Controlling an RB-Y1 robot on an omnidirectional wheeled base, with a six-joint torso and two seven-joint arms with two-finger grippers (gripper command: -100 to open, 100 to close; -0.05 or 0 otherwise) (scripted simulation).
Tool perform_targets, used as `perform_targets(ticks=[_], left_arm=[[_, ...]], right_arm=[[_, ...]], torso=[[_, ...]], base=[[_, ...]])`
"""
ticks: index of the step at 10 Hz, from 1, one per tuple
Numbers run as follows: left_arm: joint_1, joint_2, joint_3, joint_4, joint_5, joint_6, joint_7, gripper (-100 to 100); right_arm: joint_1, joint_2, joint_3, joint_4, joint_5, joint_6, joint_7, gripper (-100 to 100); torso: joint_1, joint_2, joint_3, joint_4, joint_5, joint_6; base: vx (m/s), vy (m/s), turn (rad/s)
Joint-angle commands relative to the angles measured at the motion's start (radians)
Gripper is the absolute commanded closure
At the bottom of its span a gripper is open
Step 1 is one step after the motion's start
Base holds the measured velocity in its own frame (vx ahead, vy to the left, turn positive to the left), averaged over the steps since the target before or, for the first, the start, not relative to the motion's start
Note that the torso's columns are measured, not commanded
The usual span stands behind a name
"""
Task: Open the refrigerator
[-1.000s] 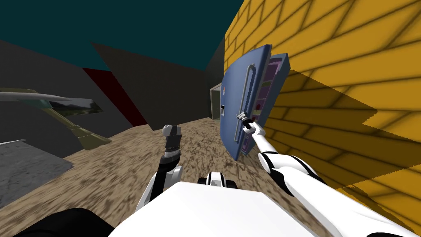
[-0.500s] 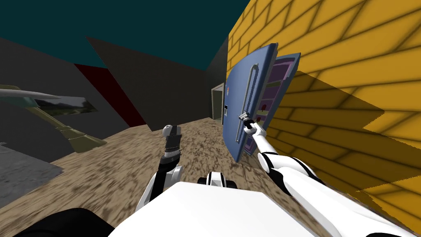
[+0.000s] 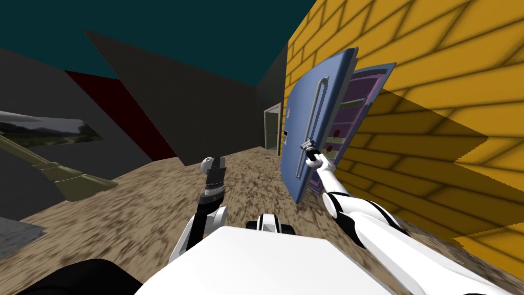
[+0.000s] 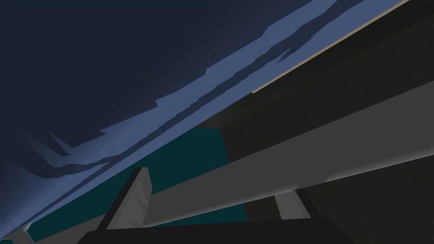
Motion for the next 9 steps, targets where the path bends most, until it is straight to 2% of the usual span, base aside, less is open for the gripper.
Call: perform_targets(ticks=[1,2,3,5,6,7,8,9], left_arm=[[0.0,0.0,0.0,0.0,0.0,0.0,0.0,0],[0.0,0.0,0.0,0.0,0.0,0.0,0.0,0],[0.0,0.0,0.0,0.0,0.0,0.0,0.0,0],[0.0,0.0,0.0,0.0,0.0,0.0,0.0,0],[0.0,0.0,0.0,0.0,0.0,0.0,0.0,0],[0.0,0.0,0.0,0.0,0.0,0.0,0.0,0],[0.0,0.0,0.0,0.0,0.0,0.0,0.0,0],[0.0,0.0,0.0,0.0,0.0,0.0,0.0,0]], right_arm=[[-0.009,0.006,-0.045,-0.003,0.023,0.008,0.034,100],[-0.003,0.009,-0.067,-0.014,0.032,0.02,0.047,100],[-0.003,0.009,-0.067,-0.014,0.032,0.02,0.047,100],[0.008,0.016,-0.111,-0.035,0.051,0.046,0.073,100],[0.008,0.016,-0.111,-0.035,0.051,0.046,0.073,100],[0.014,0.019,-0.133,-0.046,0.061,0.058,0.086,100],[0.015,0.019,-0.125,-0.042,0.052,0.053,0.072,100],[0.024,0.024,-0.152,-0.058,0.063,0.066,0.081,100]], torso=[[0.003,0.003,0.002,-0.001,-0.001,0.001],[0.001,0.003,0.003,-0.001,0.0,0.001],[0.002,0.001,0.002,-0.001,0.0,0.001],[0.004,-0.002,-0.001,-0.001,0.001,0.0],[0.01,0.002,0.002,-0.002,0.0,0.001],[0.004,0.005,0.004,-0.001,0.0,0.0],[0.005,0.006,0.004,-0.002,-0.001,0.002],[-0.004,0.009,0.006,-0.001,-0.002,0.003]], base=[[0.067,0.273,-0.049],[0.105,0.265,-0.071],[0.1,0.233,-0.046],[0.097,0.334,-0.072],[0.074,0.289,-0.061],[0.095,0.307,-0.031],[0.043,0.166,-0.028],[0.093,0.178,-0.034]])
